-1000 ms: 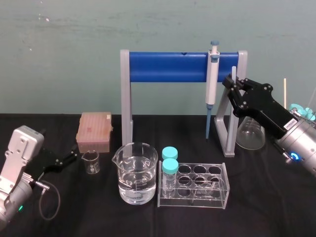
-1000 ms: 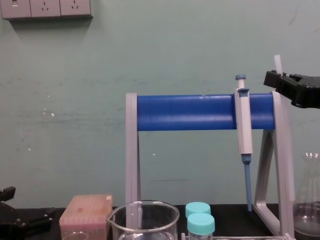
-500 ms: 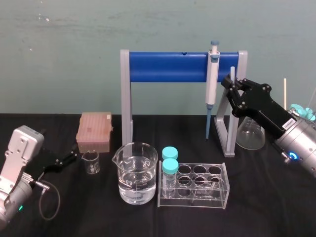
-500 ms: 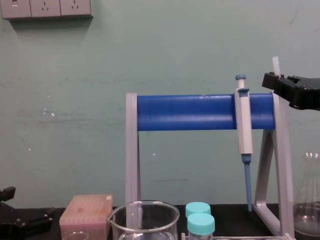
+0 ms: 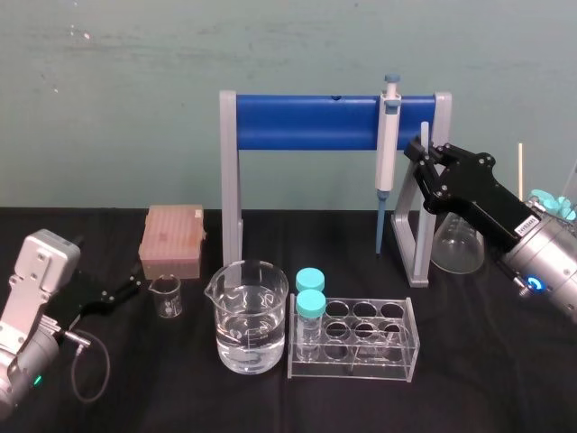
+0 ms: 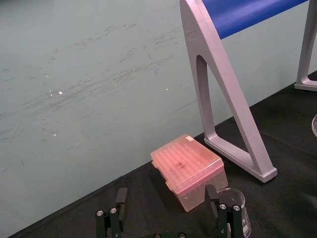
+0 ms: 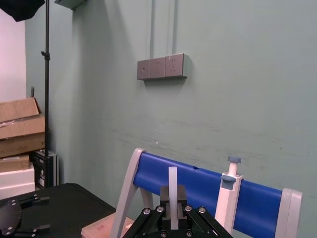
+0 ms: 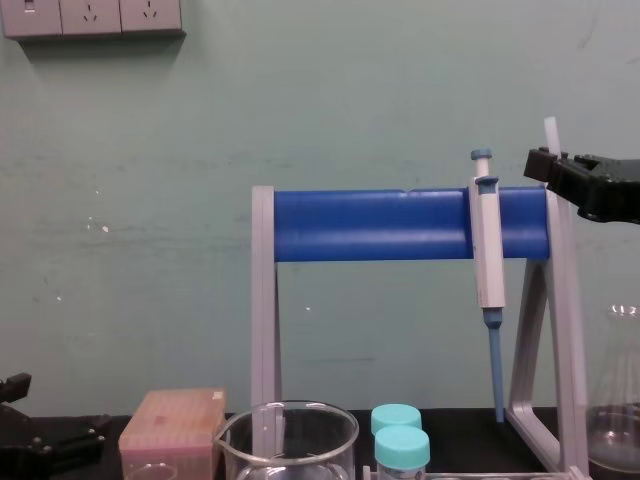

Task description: Pick up the stirring rod with one hand, then place it down.

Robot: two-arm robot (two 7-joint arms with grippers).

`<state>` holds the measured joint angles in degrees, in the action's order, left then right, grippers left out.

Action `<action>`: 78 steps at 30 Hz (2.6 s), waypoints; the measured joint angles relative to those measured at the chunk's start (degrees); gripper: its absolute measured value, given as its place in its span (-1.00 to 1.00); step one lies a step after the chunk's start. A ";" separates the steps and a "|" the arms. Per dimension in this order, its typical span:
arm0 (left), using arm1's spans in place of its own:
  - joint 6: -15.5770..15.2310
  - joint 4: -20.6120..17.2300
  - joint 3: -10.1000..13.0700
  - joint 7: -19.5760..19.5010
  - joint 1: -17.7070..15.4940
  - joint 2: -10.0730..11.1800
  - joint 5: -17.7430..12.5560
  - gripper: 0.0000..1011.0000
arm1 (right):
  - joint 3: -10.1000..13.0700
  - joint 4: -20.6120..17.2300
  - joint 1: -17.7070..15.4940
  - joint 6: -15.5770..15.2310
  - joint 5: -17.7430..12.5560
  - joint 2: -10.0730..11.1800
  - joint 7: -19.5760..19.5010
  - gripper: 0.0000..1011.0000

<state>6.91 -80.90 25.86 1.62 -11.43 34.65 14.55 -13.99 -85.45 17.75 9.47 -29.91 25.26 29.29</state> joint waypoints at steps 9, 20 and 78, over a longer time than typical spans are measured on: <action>0.00 0.00 0.00 0.00 0.00 0.00 0.00 0.98 | -0.10 0.43 0.25 0.05 -0.01 -0.09 0.18 -0.86; 0.00 0.00 0.00 0.00 0.00 0.00 0.00 0.98 | -0.24 0.53 0.29 0.03 0.04 -0.15 0.16 -0.86; 0.00 0.00 0.00 0.00 0.00 0.00 0.00 0.98 | -10.18 9.42 2.63 1.12 -2.10 -1.53 8.31 -0.86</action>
<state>6.90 -80.90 25.86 1.62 -11.43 34.65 14.55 -24.17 -76.03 20.38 10.60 -32.01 23.73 37.59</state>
